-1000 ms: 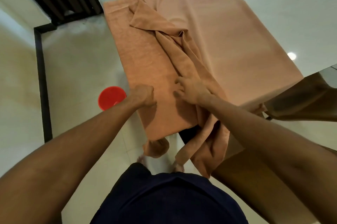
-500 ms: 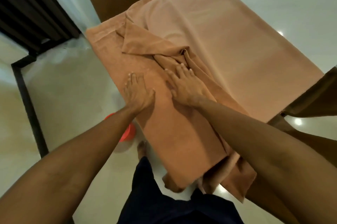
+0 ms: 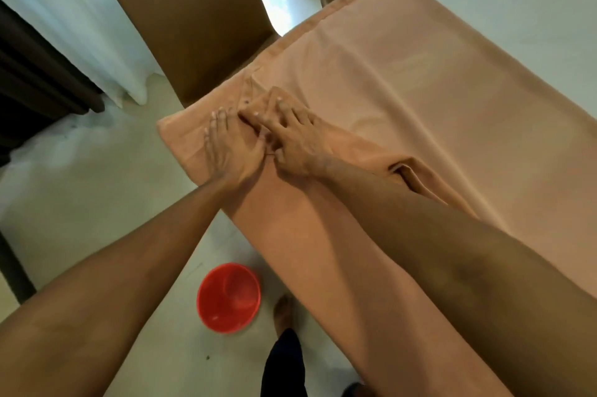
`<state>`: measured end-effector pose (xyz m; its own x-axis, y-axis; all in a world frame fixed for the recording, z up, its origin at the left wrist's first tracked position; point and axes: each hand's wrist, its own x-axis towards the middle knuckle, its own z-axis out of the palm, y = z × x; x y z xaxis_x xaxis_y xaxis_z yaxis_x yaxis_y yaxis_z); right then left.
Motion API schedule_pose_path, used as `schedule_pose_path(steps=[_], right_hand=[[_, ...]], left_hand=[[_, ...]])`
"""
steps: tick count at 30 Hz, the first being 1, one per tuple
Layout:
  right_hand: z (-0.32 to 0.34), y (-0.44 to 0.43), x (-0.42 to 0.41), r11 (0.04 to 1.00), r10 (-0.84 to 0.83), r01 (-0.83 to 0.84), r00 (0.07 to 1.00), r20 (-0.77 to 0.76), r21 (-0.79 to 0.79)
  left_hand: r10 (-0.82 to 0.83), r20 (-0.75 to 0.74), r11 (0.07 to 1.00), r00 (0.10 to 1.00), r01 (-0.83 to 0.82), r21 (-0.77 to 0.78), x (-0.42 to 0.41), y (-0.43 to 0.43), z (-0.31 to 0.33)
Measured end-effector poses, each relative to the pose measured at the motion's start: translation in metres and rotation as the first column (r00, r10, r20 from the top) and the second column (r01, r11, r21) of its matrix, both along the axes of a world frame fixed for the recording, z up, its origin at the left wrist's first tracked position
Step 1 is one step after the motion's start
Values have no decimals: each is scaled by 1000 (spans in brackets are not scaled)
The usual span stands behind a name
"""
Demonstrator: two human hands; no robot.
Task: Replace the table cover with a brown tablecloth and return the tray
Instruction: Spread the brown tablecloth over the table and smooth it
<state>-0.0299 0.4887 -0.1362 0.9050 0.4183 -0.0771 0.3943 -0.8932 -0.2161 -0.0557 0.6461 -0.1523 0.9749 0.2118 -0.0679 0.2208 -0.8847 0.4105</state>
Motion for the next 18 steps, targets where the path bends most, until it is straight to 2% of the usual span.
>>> schedule_pose_path(steps=[4, 6, 7, 9, 11, 12, 14, 16, 18], right_hand=[[6, -2, 50, 993, 98, -98, 995, -4, 65], [13, -22, 73, 997, 71, -71, 997, 21, 38], [18, -35, 87, 1000, -2, 0, 999, 50, 25], [27, -68, 114, 961, -278, 275, 956, 98, 40], [37, -91, 129, 834, -551, 543, 827, 107, 97], [37, -96, 134, 785, -619, 609, 778, 108, 112], [32, -90, 131, 790, -610, 595, 788, 84, 149], [19, -79, 116, 864, -485, 474, 874, 26, 168], [4, -65, 98, 914, -382, 390, 921, -80, 117]], left_hand=[[10, -103, 1000, 995, -13, -23, 32, 24, -10], [-20, -129, 999, 991, 25, 40, 35, 30, -20], [-42, -121, 996, 992, 51, 75, 37, 33, -24], [-63, -101, 989, 993, 76, 126, 40, 34, -30], [-55, -99, 985, 994, 70, 155, 40, 33, -33], [-51, -99, 987, 994, 66, 150, 40, 32, -34], [-51, -93, 984, 994, 67, 168, 40, 32, -34], [-54, -99, 981, 994, 72, 182, 39, 31, -34], [-60, -102, 977, 993, 79, 197, 39, 31, -33]])
